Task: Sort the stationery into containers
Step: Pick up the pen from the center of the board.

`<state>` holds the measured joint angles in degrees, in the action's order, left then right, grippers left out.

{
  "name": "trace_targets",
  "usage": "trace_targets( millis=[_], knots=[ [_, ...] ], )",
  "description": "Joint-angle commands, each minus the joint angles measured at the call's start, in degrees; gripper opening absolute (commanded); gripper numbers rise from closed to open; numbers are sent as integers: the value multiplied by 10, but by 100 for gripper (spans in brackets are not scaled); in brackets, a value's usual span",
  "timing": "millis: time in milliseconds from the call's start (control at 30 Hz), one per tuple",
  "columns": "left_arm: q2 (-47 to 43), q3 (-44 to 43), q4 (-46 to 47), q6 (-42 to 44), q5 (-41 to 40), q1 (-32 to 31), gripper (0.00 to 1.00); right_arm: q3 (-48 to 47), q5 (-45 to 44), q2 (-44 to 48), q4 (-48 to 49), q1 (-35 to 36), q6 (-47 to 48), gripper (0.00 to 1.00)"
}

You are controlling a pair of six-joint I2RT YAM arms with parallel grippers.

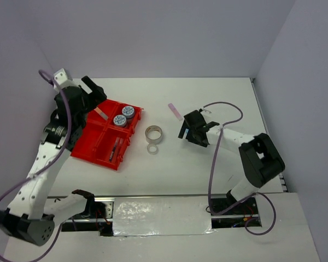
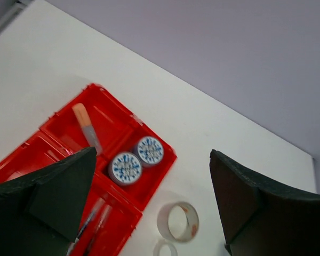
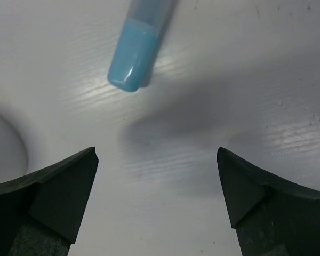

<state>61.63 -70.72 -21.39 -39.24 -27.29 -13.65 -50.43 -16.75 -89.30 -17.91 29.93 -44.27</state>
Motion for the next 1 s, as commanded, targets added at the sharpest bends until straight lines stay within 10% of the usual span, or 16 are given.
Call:
trace_targets(
  millis=[0,567,733,867,967],
  knots=[
    [-40,38,-19,-3,83,-22,99,-66,-63,-49,-47,-4,-42,100],
    [-77,51,-42,33,79,-102,99,-284,-128,-240,-193,-32,-57,88],
    [-68,52,-46,32,89,-102,99,-269,-89,-261,-171,-40,-48,61],
    [-73,58,-41,33,90,-102,99,-219,-40,-232,-118,-46,-23,0],
    [-69,68,-19,36,124,-102,99,-181,-2,-174,-49,-44,14,0]
  ],
)
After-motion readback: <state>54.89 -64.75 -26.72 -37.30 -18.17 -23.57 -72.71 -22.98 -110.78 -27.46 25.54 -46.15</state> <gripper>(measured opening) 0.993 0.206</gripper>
